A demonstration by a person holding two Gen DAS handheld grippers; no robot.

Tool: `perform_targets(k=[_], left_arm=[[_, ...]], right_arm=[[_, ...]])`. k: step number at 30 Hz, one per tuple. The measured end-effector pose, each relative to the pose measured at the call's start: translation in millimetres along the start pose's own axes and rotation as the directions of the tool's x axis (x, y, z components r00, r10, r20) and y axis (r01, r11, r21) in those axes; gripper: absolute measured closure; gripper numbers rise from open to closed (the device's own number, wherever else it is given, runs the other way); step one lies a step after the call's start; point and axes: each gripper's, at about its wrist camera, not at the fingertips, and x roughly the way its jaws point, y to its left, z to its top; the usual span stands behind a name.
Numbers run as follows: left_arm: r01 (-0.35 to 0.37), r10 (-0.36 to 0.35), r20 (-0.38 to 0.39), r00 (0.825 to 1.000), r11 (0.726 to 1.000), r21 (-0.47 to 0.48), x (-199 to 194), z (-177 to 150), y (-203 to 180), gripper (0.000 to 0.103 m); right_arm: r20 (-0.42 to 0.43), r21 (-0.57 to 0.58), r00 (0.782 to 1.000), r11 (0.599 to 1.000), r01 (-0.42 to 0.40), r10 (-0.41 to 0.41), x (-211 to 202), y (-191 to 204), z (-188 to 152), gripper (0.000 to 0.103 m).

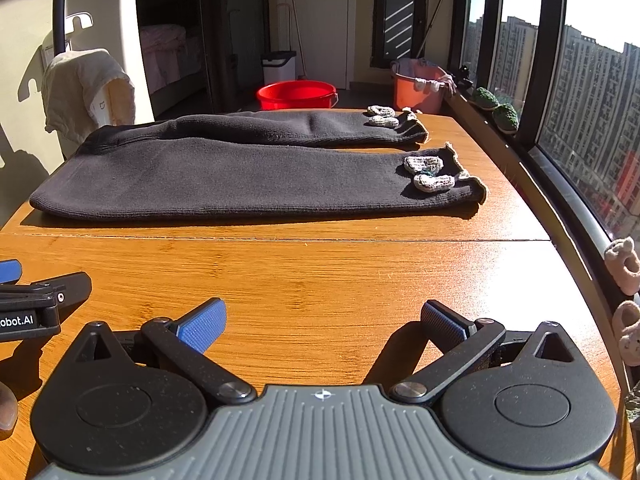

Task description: Fold clothes

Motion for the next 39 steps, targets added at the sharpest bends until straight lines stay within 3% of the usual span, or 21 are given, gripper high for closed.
perform_targets(k=[9,11,14,15,17,19,20,21,25,28,30,33,35,37,39], left_arm=[[0.013,-0.013,-0.003,1.000,1.000,0.006,0.4,1.1,2.7,0.000],[0.055,-0.055,0.002,0.998,0.998,0.001,-2.7,2.3,8.6,0.000],[0.159,-0.158,0.033,0.987,0.986,-0.046,-8.1,14.6,23.8,0.000],[0.183,-0.180,0.049,0.982,0.982,-0.057,-8.9,21.0,28.0,0.000],[0.199,-0.194,0.090,0.977,0.979,-0.048,-4.6,39.5,31.4,0.000],[0.199,-0.195,0.111,0.974,0.980,-0.024,6.8,57.3,30.5,0.000],[0.196,-0.194,0.115,0.974,0.981,-0.011,14.2,65.6,29.3,0.000],[0.193,-0.192,0.117,0.974,0.981,0.002,21.7,73.5,28.2,0.000],[0.192,-0.194,0.056,0.979,0.981,0.039,56.8,82.4,27.1,0.000],[0.211,-0.211,-0.014,0.977,0.977,0.042,71.6,69.2,30.8,0.000],[0.218,-0.217,-0.020,0.976,0.971,0.092,61.3,55.8,29.1,0.000],[0.320,-0.311,-0.084,0.947,0.938,0.134,36.3,41.3,30.0,0.000],[0.403,-0.393,-0.118,0.912,0.912,0.078,27.3,46.2,41.9,0.000],[0.418,-0.419,-0.063,0.906,0.908,-0.024,25.7,65.7,63.9,0.000],[0.349,-0.347,0.034,0.937,0.931,-0.109,34.5,94.8,90.6,0.000]], right_arm=[[-0.009,-0.053,0.996,0.995,-0.089,0.088,-0.1,-2.3,2.4,0.000],[-0.008,-0.048,0.987,0.986,-0.162,0.162,1.1,-9.2,9.3,0.000],[0.076,-0.017,0.956,0.959,-0.284,0.284,0.5,-25.5,28.6,0.000],[0.110,-0.015,0.947,0.953,-0.303,0.303,1.5,-29.3,36.4,0.000],[0.144,-0.065,0.953,0.963,-0.260,0.267,12.4,-27.7,55.1,0.001],[0.164,-0.119,0.962,0.973,-0.200,0.218,30.2,-24.5,73.0,0.024],[0.142,-0.113,0.967,0.974,-0.198,0.213,41.8,-25.3,79.3,0.041],[0.119,-0.107,0.971,0.975,-0.196,0.208,53.4,-26.0,85.5,0.050],[0.052,-0.029,0.973,0.974,-0.224,0.225,86.4,-41.6,91.1,0.053],[0.044,-0.079,0.967,0.965,-0.248,0.252,75.2,-48.9,78.1,0.054],[0.025,-0.116,0.964,0.959,-0.260,0.264,61.5,-52.6,66.8,0.053],[-0.007,-0.152,0.962,0.950,-0.271,0.273,35.9,-61.3,47.6,0.053],[-0.026,-0.168,0.960,0.945,-0.279,0.279,27.5,-63.9,43.3,0.053],[-0.044,-0.155,0.955,0.942,-0.298,0.294,25.2,-68.3,45.0,0.053],[-0.056,-0.121,0.948,0.940,-0.318,0.314,28.1,-71.6,52.8,0.053]])
